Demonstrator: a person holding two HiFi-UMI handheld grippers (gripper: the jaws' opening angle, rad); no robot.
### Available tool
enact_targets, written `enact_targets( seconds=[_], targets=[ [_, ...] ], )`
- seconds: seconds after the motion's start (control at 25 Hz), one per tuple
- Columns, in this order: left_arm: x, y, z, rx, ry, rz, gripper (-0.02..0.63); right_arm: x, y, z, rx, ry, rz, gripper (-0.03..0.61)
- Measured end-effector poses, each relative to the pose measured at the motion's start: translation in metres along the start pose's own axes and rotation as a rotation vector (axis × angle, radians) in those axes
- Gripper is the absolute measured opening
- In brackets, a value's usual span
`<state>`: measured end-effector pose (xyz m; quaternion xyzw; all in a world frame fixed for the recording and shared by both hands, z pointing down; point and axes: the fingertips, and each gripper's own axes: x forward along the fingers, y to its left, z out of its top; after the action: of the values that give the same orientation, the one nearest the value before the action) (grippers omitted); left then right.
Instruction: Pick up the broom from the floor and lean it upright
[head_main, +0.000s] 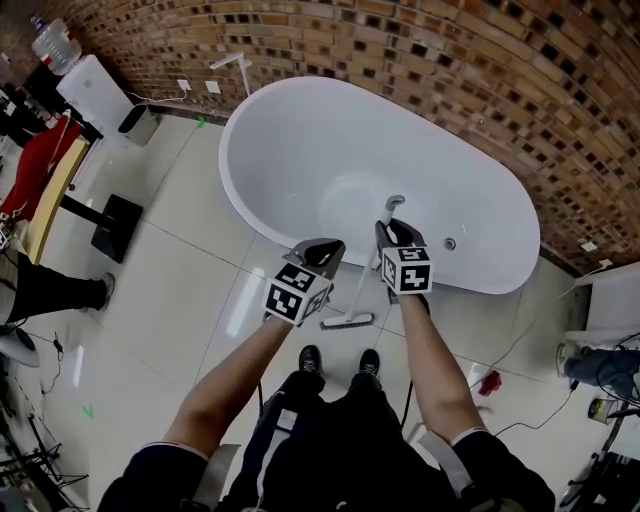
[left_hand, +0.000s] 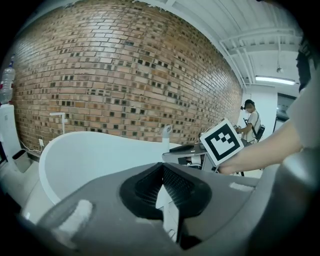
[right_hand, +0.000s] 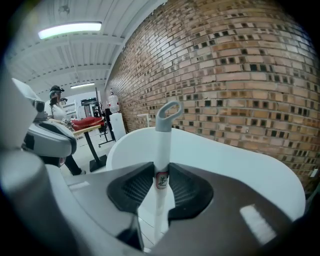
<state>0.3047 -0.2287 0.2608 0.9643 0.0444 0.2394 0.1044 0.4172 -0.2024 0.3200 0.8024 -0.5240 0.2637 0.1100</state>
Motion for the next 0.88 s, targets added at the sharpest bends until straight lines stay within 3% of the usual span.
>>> enact_targets(
  seconds=[0.24,0.36,0.64,0.88],
  targets=[
    [-0.003,0.002,0.013,0.007,-0.016,-0.007,0.0,0.003,0.001,0.002,0.0,-0.007,0.002,0.111],
    [-0.006,0.003,0.017,0.017,-0.023,-0.014,0.0,0.0,0.004,0.006,0.003,-0.017,0.002,0.157],
    [-0.017,-0.001,0.014,0.02,-0.03,-0.055,0.0,-0.031,0.016,0.018,-0.006,-0.063,-0.027,0.162],
    [-0.031,-0.014,0.027,0.029,-0.073,-0.115,0.0,-0.076,0.029,0.036,-0.004,-0.142,-0.07,0.09]
  ],
)
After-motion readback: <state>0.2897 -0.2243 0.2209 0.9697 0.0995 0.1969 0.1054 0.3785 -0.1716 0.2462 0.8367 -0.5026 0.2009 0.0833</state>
